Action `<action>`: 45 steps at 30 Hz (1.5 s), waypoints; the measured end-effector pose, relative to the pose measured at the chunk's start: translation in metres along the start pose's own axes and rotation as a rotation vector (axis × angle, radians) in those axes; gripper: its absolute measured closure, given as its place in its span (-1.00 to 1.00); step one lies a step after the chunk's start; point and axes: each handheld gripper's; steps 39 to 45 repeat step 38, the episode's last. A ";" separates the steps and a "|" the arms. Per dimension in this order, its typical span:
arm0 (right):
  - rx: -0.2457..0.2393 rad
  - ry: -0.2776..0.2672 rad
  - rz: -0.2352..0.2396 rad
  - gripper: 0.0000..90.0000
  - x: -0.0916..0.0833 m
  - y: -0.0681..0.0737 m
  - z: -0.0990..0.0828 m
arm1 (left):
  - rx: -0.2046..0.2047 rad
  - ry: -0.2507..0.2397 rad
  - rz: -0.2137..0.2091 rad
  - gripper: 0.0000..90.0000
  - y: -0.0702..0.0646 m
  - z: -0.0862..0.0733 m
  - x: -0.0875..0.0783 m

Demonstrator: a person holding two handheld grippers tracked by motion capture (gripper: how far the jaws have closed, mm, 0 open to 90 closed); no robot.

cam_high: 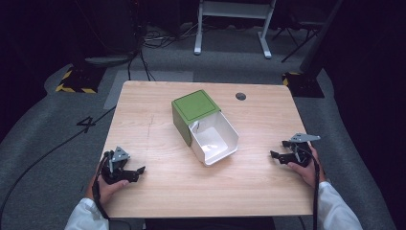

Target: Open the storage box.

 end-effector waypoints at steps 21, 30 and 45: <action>0.000 0.000 0.000 -0.55 0.000 0.000 0.000 | -0.008 0.000 -0.001 -0.65 0.000 0.000 0.000; 0.000 0.000 0.001 -0.55 0.000 0.000 0.000 | -0.012 -0.002 0.002 -0.65 0.000 0.001 0.001; -0.001 0.000 0.002 -0.55 0.000 0.000 0.000 | -0.009 -0.001 0.005 -0.65 0.000 0.001 0.001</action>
Point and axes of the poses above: each handheld gripper's, and its own axes: x roughly forward along the jaws, z roughly out of its top, y roughly to its left, and after that the axes turned 7 degrees about z, right-handed
